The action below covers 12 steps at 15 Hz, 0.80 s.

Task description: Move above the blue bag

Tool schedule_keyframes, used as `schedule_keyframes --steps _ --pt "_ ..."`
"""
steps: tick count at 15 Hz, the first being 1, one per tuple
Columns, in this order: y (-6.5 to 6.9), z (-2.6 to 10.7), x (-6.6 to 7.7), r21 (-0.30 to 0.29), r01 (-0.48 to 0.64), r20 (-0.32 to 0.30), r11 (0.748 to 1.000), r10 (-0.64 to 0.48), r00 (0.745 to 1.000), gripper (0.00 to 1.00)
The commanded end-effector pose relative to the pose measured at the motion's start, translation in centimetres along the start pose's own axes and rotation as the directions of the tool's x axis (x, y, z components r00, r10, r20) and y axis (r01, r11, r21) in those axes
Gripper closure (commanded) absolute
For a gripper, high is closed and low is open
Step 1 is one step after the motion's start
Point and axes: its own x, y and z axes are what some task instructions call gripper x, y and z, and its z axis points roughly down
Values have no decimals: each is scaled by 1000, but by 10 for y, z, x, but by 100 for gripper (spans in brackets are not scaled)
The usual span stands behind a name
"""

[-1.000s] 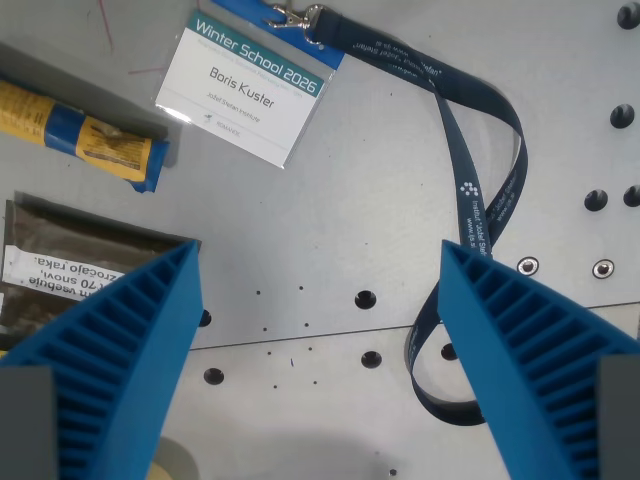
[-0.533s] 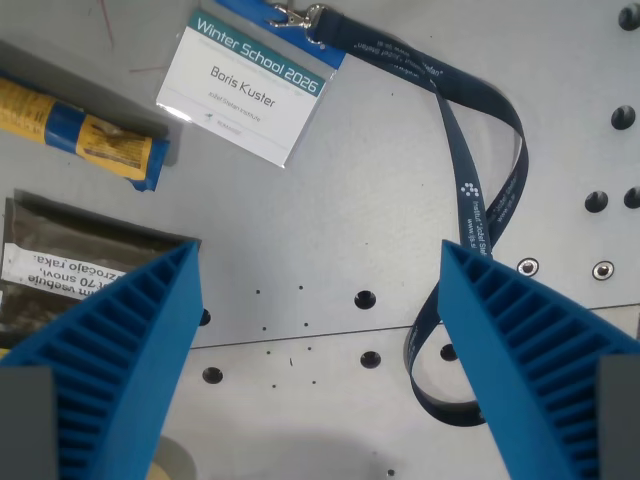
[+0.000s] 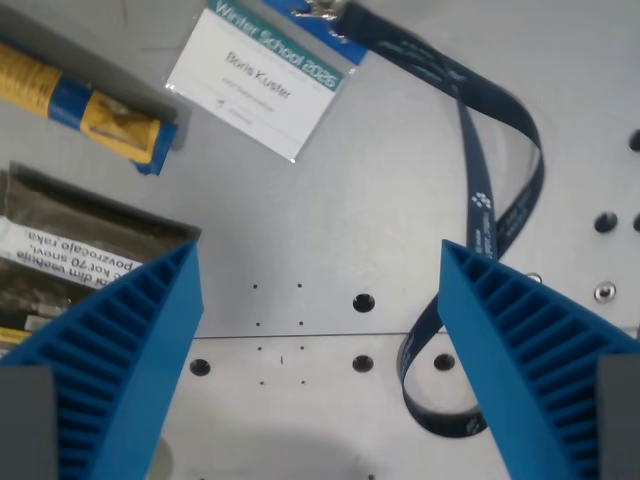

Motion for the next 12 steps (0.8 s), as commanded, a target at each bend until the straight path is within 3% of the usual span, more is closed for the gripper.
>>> schedule_keyframes --steps 1,6,12 --pt "-8 14 -4 2 250 -84 968 -249 965 0" --pt "-29 38 -4 -2 407 -87 913 -406 910 0" --pt "-59 67 -3 -4 581 -81 814 -579 811 0"
